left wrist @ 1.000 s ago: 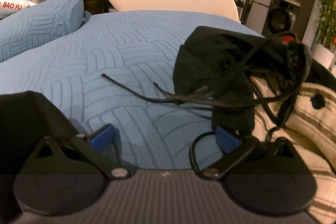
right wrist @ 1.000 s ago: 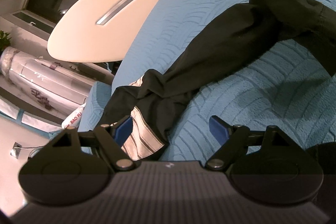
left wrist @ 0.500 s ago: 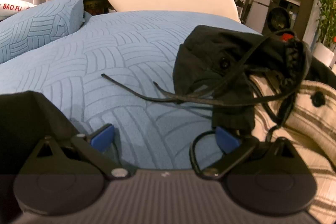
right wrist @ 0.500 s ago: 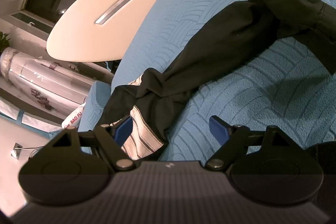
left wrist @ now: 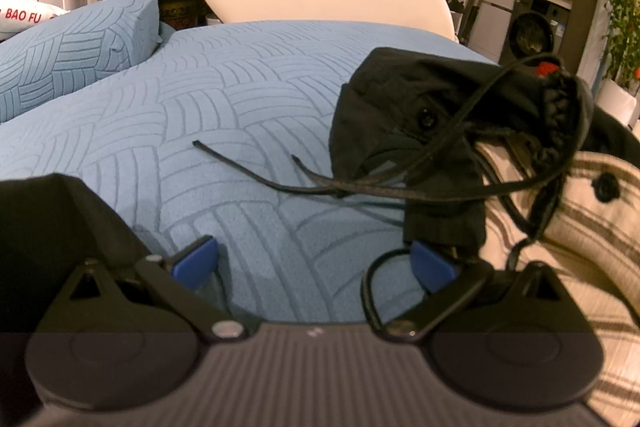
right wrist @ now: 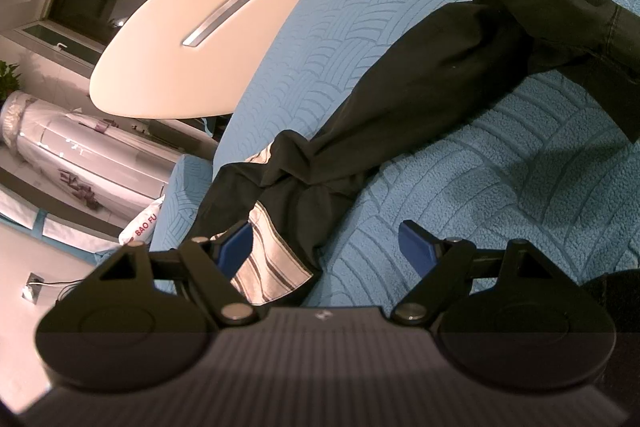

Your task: Fold clothes

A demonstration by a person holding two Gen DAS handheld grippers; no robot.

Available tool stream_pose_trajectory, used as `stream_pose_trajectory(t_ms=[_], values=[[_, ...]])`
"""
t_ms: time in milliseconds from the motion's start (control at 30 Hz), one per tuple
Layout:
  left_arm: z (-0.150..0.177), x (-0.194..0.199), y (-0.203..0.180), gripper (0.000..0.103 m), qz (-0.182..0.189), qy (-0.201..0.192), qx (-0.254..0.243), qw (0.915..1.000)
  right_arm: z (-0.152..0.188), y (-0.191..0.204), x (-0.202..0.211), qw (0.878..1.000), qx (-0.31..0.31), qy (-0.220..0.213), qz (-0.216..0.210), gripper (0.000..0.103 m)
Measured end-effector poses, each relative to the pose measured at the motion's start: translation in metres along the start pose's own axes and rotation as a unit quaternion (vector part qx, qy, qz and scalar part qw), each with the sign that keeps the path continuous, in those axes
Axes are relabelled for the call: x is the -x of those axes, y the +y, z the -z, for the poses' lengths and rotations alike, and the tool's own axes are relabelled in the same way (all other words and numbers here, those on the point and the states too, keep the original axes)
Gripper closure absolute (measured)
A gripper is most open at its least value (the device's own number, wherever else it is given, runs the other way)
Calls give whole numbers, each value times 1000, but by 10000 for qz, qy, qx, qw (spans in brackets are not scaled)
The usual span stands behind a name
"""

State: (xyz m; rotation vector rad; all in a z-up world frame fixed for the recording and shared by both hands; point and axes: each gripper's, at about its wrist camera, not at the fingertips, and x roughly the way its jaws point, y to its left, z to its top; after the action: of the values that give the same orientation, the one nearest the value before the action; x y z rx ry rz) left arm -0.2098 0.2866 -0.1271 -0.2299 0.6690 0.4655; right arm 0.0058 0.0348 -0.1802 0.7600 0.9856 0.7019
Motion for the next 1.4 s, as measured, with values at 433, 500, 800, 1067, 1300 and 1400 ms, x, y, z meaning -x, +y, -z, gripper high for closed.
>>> stream_pose_trajectory(t_ms=[433, 500, 800, 1067, 1300, 1400], values=[[0, -1, -3, 0, -18, -6, 9, 10000, 4, 4, -6, 10000, 4, -17, 26, 20], [0, 0, -4, 0, -23, -5, 8, 10000, 1, 2, -4, 10000, 11, -6, 20, 20], [1, -1, -5, 0, -27, -5, 15, 10000, 2, 3, -5, 10000, 12, -13, 12, 20], [1, 0, -6, 0, -34, -4, 17, 10000, 1, 3, -5, 10000, 7, -13, 11, 20], [1, 1, -7, 0, -37, -3, 18, 10000, 1, 1, -5, 10000, 11, -11, 2, 20], [1, 1, -6, 0, -36, -3, 19, 10000, 1, 2, -5, 10000, 11, -12, 5, 20]])
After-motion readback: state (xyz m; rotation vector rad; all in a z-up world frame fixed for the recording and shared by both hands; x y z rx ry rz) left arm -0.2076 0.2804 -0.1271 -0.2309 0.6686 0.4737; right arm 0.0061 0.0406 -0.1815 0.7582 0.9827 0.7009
